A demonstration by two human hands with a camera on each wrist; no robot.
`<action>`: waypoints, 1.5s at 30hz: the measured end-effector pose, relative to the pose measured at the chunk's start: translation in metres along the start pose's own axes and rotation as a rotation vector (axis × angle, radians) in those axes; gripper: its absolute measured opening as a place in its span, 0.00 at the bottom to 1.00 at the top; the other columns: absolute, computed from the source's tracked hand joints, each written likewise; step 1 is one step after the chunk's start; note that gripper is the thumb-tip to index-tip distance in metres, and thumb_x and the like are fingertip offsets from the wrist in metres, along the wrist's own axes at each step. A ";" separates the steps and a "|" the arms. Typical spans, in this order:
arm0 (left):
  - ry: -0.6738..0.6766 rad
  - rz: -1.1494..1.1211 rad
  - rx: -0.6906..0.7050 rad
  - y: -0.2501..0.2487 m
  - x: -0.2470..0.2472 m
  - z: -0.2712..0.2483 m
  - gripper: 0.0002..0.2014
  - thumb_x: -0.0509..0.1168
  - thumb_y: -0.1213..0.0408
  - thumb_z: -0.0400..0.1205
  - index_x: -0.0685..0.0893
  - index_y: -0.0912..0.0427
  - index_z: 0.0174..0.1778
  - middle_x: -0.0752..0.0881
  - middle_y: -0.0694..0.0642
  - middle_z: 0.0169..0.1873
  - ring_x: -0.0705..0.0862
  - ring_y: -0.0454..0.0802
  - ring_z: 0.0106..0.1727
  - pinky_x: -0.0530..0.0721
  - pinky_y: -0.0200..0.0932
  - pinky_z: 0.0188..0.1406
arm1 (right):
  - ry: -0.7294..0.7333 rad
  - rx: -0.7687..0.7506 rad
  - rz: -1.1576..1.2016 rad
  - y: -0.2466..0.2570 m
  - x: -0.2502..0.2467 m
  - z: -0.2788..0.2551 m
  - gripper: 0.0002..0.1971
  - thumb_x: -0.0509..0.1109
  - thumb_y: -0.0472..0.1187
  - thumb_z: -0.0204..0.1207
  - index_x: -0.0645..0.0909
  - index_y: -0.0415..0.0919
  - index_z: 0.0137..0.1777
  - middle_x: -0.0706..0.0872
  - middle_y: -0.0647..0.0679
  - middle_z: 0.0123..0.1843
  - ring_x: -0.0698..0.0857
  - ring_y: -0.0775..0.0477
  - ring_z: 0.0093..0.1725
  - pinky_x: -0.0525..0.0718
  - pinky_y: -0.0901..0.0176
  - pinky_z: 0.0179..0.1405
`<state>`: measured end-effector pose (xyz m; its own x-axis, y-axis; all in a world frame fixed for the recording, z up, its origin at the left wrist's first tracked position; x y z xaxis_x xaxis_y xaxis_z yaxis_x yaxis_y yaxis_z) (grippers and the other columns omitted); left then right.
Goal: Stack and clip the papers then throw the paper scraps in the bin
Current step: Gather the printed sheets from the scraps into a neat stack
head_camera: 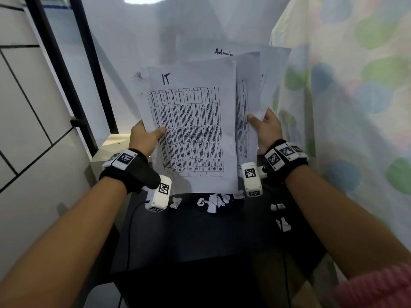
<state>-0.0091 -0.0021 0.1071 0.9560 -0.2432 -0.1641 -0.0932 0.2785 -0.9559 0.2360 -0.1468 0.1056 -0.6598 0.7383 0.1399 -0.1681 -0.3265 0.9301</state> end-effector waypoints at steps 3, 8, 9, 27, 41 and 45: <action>-0.012 0.012 0.005 -0.002 0.002 0.001 0.19 0.66 0.69 0.80 0.76 0.71 0.67 0.83 0.60 0.60 0.82 0.54 0.62 0.75 0.39 0.59 | 0.121 0.050 0.067 0.003 0.020 -0.006 0.09 0.67 0.29 0.76 0.82 0.45 0.45 0.88 0.40 0.51 0.85 0.35 0.58 0.80 0.35 0.66; -0.045 0.018 -0.037 -0.006 0.003 0.006 0.21 0.66 0.67 0.81 0.74 0.72 0.69 0.80 0.65 0.66 0.78 0.59 0.69 0.72 0.39 0.59 | 0.122 0.150 0.124 -0.010 0.035 -0.002 0.16 0.65 0.51 0.79 0.81 0.43 0.62 0.86 0.46 0.62 0.84 0.44 0.62 0.78 0.45 0.68; -0.056 0.021 -0.042 -0.008 0.004 0.006 0.24 0.65 0.66 0.82 0.71 0.73 0.71 0.78 0.64 0.69 0.76 0.59 0.72 0.71 0.39 0.62 | 0.134 0.174 0.117 -0.020 0.034 0.005 0.31 0.66 0.64 0.72 0.76 0.47 0.70 0.81 0.49 0.70 0.79 0.47 0.70 0.71 0.43 0.75; 0.006 0.181 0.087 0.014 0.021 0.015 0.18 0.59 0.65 0.85 0.64 0.63 0.69 0.73 0.47 0.44 0.69 0.45 0.55 0.71 0.39 0.53 | 0.135 0.147 -0.223 -0.031 0.052 -0.011 0.24 0.76 0.29 0.69 0.76 0.30 0.65 0.85 0.35 0.62 0.84 0.42 0.55 0.83 0.49 0.63; -0.018 0.010 0.223 -0.029 0.011 0.012 0.28 0.64 0.65 0.81 0.65 0.66 0.76 0.77 0.60 0.72 0.76 0.54 0.73 0.72 0.53 0.77 | 0.104 -0.084 -0.206 0.024 0.051 -0.011 0.23 0.69 0.31 0.76 0.71 0.34 0.71 0.82 0.44 0.64 0.82 0.46 0.62 0.81 0.49 0.68; -0.007 0.003 0.300 -0.052 -0.002 -0.004 0.29 0.64 0.63 0.81 0.63 0.65 0.76 0.80 0.57 0.67 0.79 0.52 0.67 0.76 0.52 0.74 | 0.138 -0.179 -0.162 0.052 0.045 -0.026 0.25 0.70 0.32 0.74 0.70 0.33 0.71 0.82 0.38 0.67 0.83 0.40 0.65 0.81 0.38 0.67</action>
<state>-0.0070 -0.0200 0.1557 0.9579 -0.2357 -0.1643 -0.0110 0.5414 -0.8407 0.1785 -0.1461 0.1509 -0.7056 0.7056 -0.0645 -0.3977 -0.3191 0.8603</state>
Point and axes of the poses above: each hand's wrist, its own z-axis towards the middle knuckle, its own x-axis out of the palm, y = z × x, the point moved 4 cm from there along z, towards the middle knuckle
